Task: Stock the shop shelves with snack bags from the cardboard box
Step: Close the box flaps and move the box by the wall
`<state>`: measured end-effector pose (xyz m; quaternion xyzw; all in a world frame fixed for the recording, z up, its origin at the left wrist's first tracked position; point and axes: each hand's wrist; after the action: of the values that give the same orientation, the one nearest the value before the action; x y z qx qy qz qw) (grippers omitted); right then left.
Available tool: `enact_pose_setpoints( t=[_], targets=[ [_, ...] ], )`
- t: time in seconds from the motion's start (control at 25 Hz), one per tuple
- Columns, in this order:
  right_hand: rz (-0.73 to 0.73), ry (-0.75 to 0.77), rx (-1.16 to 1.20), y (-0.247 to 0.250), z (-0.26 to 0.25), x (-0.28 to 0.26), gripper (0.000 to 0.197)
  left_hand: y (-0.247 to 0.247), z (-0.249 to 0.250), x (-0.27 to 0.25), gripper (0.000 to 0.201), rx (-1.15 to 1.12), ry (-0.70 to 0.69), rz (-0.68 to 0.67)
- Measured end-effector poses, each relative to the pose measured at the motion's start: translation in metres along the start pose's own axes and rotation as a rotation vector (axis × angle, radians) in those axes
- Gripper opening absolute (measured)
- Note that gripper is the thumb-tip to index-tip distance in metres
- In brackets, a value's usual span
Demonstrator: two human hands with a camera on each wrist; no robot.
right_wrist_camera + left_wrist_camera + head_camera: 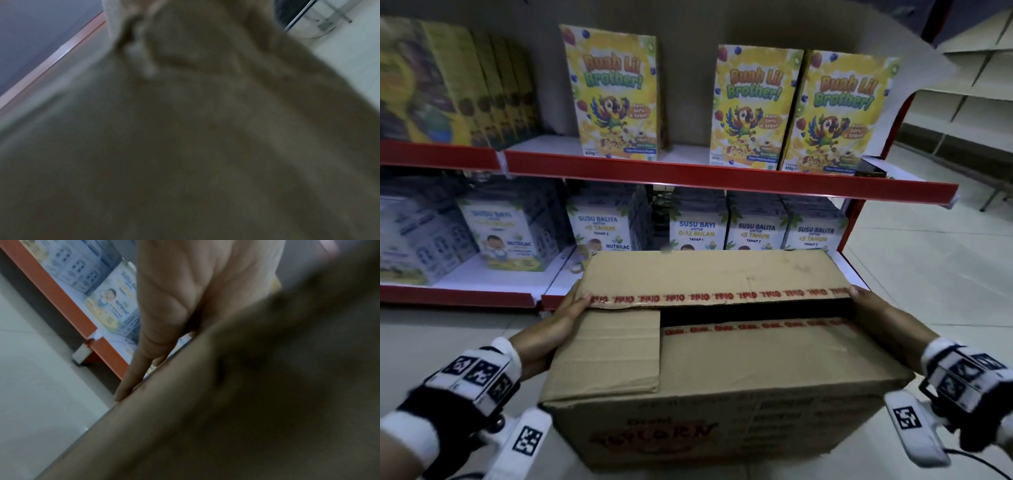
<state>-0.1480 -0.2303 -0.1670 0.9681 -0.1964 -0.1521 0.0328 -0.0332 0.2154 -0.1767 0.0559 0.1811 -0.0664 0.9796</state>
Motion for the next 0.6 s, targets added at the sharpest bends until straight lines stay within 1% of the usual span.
enact_pose_setpoints(
  t=[0.16, 0.28, 0.44, 0.56, 0.6],
  targets=[
    [-0.058, 0.039, -0.034, -0.045, -0.024, 0.001, 0.047, 0.049, 0.012, -0.003, 0.044, 0.060, -0.070, 0.084],
    [-0.075, -0.002, -0.060, -0.092, -0.034, 0.003, 0.054, 0.098, 0.016, -0.007, 0.040, 0.100, -0.117, 0.150],
    [-0.142, -0.057, -0.061, -0.165, -0.048, -0.005, 0.047, 0.166, 0.017, -0.019, 0.026, 0.108, -0.072, 0.241],
    [-0.193, -0.054, -0.054, -0.220, -0.060, -0.008, 0.042, 0.220, 0.011, -0.030, 0.023, 0.134, -0.029, 0.372],
    [-0.209, -0.057, -0.069, -0.237, -0.063, -0.009, 0.041, 0.236, 0.010, -0.036, 0.023, 0.143, -0.027, 0.376]
  ],
)
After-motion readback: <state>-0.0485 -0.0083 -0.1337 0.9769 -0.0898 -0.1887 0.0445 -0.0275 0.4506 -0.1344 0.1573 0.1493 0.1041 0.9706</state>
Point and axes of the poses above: each hand's wrist, its own x-axis towards the middle knuckle, its own y-axis out of the back of the hand, z = x × y, and after that the axes turned 8 degrees about z, right-handed
